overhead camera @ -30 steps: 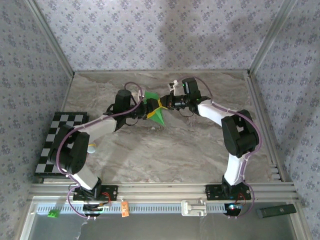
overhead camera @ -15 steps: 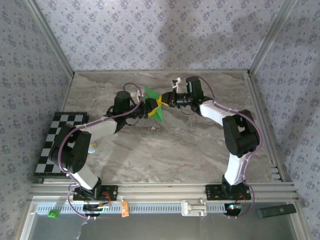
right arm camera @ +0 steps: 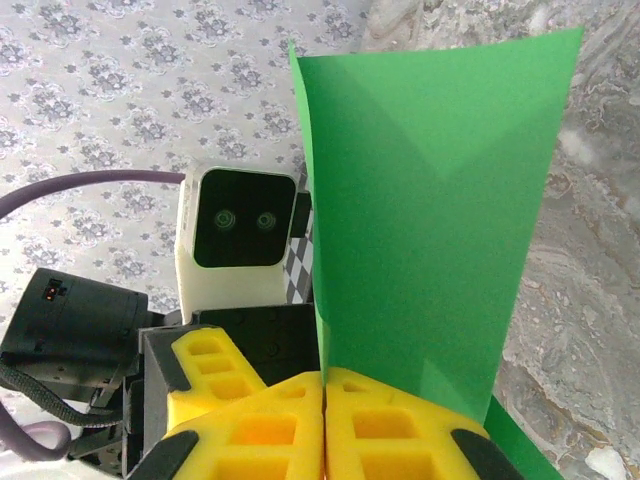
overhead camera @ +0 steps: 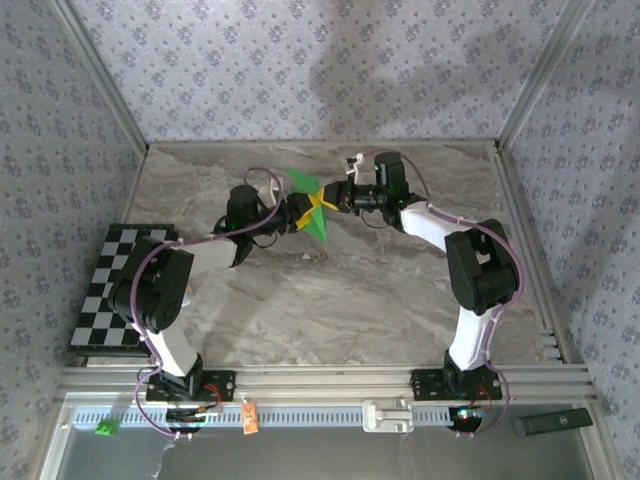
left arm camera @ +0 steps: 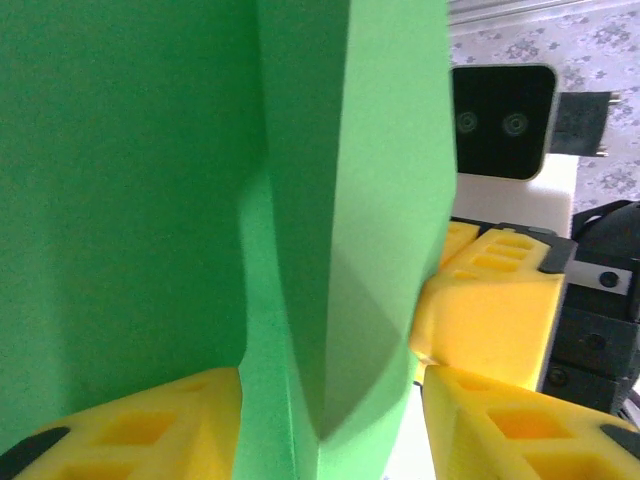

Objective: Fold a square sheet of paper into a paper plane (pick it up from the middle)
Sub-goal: Turn over the paper at the center of the table.

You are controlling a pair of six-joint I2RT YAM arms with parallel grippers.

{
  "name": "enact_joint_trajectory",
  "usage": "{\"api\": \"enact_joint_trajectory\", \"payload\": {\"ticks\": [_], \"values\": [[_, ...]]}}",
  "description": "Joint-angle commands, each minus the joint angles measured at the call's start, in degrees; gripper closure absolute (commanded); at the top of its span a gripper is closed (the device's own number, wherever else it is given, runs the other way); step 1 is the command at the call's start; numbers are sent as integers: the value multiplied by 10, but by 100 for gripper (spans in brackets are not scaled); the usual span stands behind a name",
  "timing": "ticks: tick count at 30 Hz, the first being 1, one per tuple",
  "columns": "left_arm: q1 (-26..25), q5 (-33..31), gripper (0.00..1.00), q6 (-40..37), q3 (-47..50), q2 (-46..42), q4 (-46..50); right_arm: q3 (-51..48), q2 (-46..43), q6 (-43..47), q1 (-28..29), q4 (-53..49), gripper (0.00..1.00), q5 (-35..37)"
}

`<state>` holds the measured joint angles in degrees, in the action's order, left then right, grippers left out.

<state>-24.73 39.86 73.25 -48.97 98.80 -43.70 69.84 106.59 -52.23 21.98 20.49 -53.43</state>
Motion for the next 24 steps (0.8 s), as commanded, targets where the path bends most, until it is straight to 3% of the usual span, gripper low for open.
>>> {"api": "enact_joint_trajectory", "payload": {"ticks": [1,24], "values": [[6,13,54,6,-2,1,-57,-8,-10,-19,-5,24,91,-20],[7,13,79,-19,5,-12,-55,-10,-6,-26,-11,24,88,-14]]}}
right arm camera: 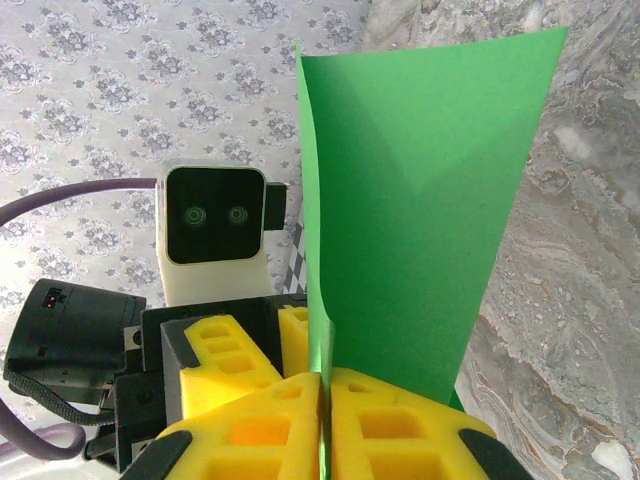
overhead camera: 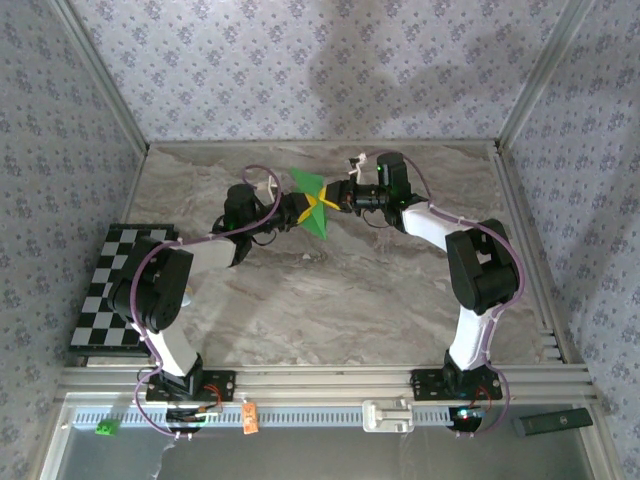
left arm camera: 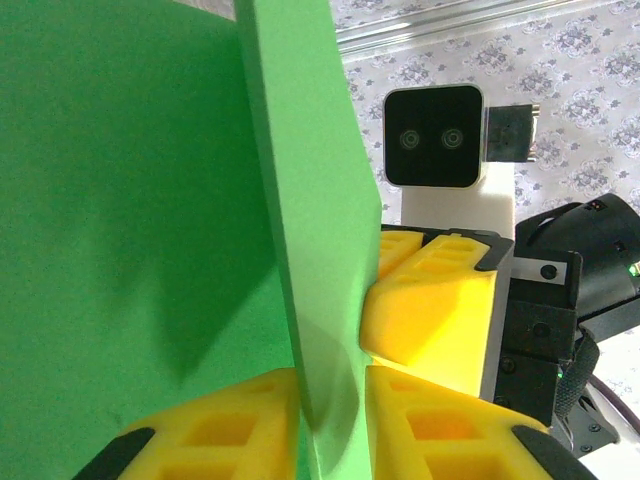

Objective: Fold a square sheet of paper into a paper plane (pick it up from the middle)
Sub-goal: Turn over the paper at the center of the table.

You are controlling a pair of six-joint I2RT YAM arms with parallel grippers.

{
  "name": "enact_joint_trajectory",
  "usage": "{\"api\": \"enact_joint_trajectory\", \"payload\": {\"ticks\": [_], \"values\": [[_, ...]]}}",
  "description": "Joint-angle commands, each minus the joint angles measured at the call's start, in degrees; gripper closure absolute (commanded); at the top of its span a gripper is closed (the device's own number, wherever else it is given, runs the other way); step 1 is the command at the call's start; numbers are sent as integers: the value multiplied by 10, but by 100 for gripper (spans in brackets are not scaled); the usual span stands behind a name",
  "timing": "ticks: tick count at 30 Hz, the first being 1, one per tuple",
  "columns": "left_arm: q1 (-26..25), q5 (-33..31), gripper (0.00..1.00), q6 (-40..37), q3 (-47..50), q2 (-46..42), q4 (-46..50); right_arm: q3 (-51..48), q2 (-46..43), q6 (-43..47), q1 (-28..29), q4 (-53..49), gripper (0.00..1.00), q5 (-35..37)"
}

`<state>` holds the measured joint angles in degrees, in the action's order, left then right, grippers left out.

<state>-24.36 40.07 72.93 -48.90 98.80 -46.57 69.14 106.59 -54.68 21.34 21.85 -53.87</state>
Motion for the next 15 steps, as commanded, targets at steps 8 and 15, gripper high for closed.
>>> {"api": "enact_joint_trajectory", "payload": {"ticks": [8,15], "values": [[4,8,90,-55,0,-23,15,-3,-23,48,-6,-46,73,17],[13,-13,91,-153,-16,-58,172,-3,-73,149,-31,-179,52,109]]}}
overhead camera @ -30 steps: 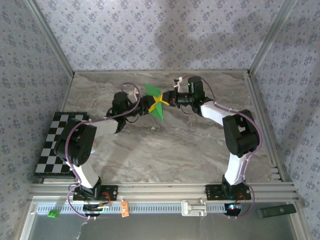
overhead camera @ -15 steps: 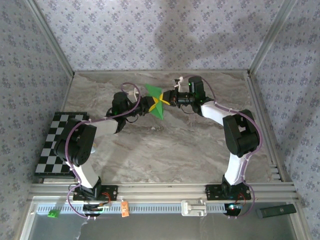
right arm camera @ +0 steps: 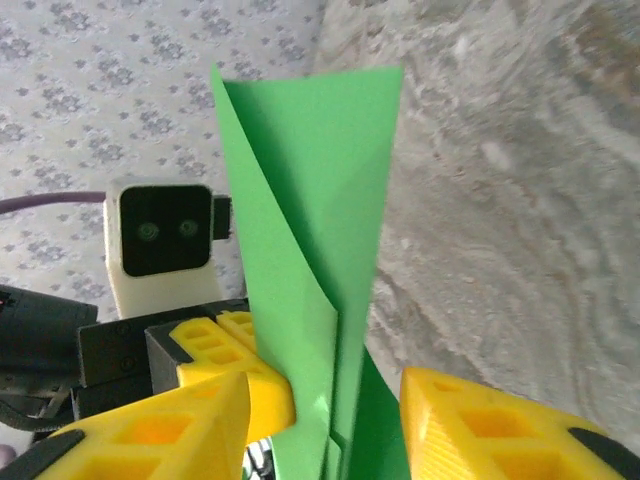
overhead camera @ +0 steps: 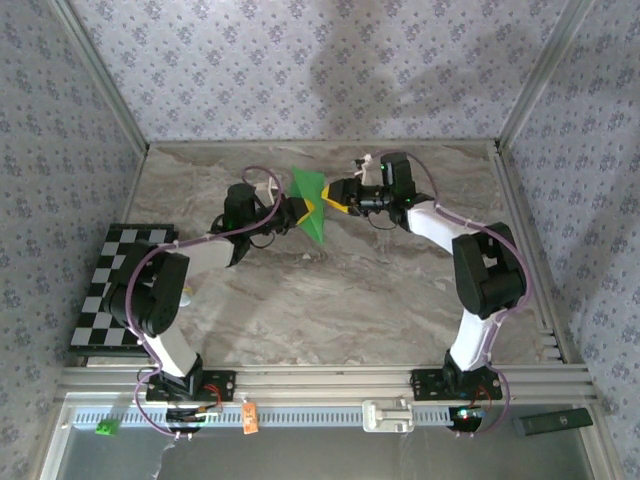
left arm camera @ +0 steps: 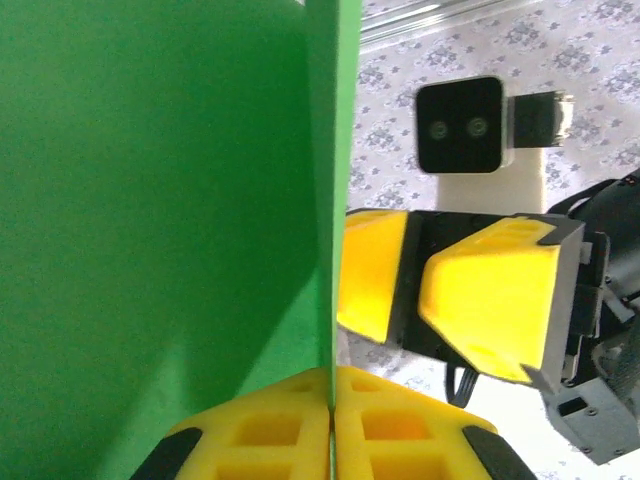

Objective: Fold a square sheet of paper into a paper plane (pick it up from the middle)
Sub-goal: Turn over the paper at the center of the table.

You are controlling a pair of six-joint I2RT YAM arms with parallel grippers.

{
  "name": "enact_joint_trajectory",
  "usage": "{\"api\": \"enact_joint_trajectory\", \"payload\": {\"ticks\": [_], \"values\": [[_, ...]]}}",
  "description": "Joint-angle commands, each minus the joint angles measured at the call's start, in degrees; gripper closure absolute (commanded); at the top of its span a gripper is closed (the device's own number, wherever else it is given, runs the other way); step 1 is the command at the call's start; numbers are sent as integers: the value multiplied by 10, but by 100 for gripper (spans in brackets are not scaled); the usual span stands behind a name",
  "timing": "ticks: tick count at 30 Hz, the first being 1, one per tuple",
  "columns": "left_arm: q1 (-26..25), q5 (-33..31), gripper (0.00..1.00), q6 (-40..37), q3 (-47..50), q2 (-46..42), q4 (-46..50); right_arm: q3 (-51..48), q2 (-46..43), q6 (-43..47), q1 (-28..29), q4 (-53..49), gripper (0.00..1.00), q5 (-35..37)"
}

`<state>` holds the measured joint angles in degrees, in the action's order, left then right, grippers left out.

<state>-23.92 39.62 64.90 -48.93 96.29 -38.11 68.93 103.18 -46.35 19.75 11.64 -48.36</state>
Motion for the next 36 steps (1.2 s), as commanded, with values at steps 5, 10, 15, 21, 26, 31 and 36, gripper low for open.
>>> {"api": "enact_joint_trajectory", "payload": {"ticks": [5,10,15,21,26,31,36], "values": [[2,-124,90,-269,-93,-70,410,-23,-84,132,-30,-157,47,175],[-22,-266,90,-394,-195,-61,617,-20,-114,182,-39,-234,45,273],[-60,-459,90,-464,-274,-24,732,-27,-141,213,-47,-289,44,366],[-110,-676,90,-514,-346,60,815,-58,-175,204,-66,-296,43,414],[-131,-766,90,-526,-379,135,830,-74,-190,196,-73,-298,43,429],[-152,-851,91,-534,-415,214,844,-88,-193,190,-74,-293,43,428],[-170,-902,92,-539,-443,281,854,-92,-195,188,-76,-296,43,429]]}}
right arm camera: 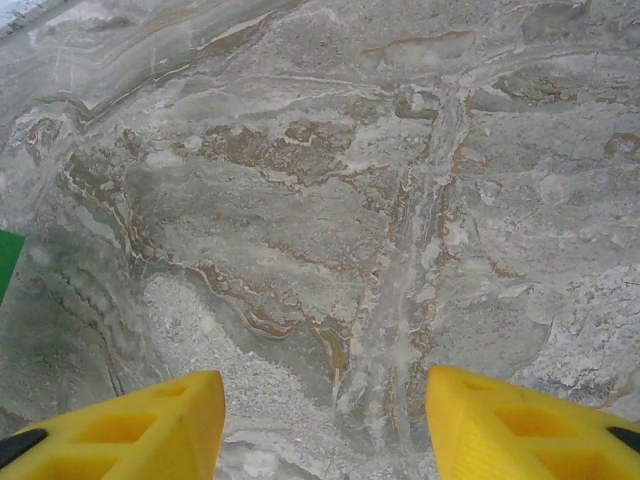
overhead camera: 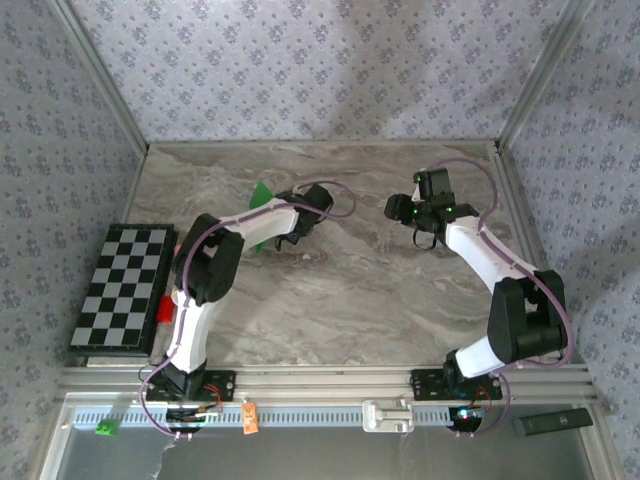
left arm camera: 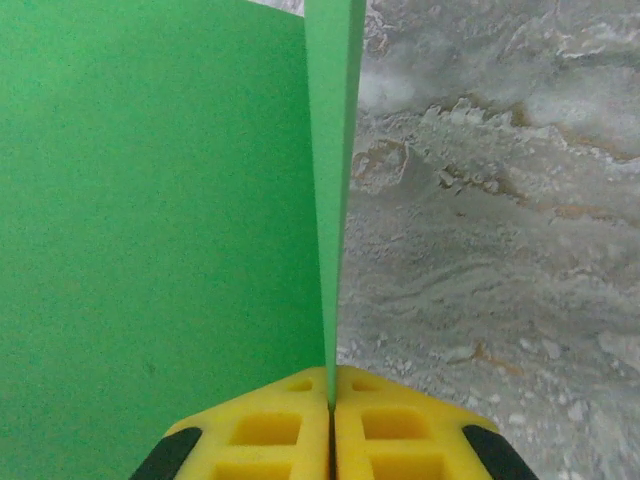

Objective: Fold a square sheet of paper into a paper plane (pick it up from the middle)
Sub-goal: Turn over the paper at the center of the table.

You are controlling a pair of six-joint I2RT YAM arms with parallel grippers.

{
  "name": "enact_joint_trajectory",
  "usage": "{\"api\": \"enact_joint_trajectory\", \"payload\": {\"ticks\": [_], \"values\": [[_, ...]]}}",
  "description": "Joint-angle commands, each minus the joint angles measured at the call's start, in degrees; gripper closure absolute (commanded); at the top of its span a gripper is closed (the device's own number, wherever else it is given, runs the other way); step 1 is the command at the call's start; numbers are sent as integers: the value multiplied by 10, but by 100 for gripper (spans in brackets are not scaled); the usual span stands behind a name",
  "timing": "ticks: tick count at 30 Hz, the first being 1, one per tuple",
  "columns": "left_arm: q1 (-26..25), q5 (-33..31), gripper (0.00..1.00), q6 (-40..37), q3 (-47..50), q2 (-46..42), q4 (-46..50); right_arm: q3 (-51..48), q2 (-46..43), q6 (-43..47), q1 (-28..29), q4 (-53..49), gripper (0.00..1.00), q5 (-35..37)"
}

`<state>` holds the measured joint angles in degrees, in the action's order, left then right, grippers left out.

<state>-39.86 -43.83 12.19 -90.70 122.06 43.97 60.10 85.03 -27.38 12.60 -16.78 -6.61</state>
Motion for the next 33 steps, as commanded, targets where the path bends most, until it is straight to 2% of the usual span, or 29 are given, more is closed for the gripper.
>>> {"api": "enact_joint_trajectory", "payload": {"ticks": [1,9,22,26,33], "values": [[-15,-73,92,-10,-29,34,35,-3,-13,-2,-5,-13,43,12],[-38,-53,88,21,-49,85,45,-7,-13,-6,-14,-19,43,17],[-50,25,73,80,-67,87,66,-12,-6,-20,-22,-12,43,7],[-51,79,69,113,-69,56,71,-14,-5,-25,-23,-10,43,5],[-56,218,68,177,-44,-3,50,-17,-3,-34,-27,-3,43,-1]]}}
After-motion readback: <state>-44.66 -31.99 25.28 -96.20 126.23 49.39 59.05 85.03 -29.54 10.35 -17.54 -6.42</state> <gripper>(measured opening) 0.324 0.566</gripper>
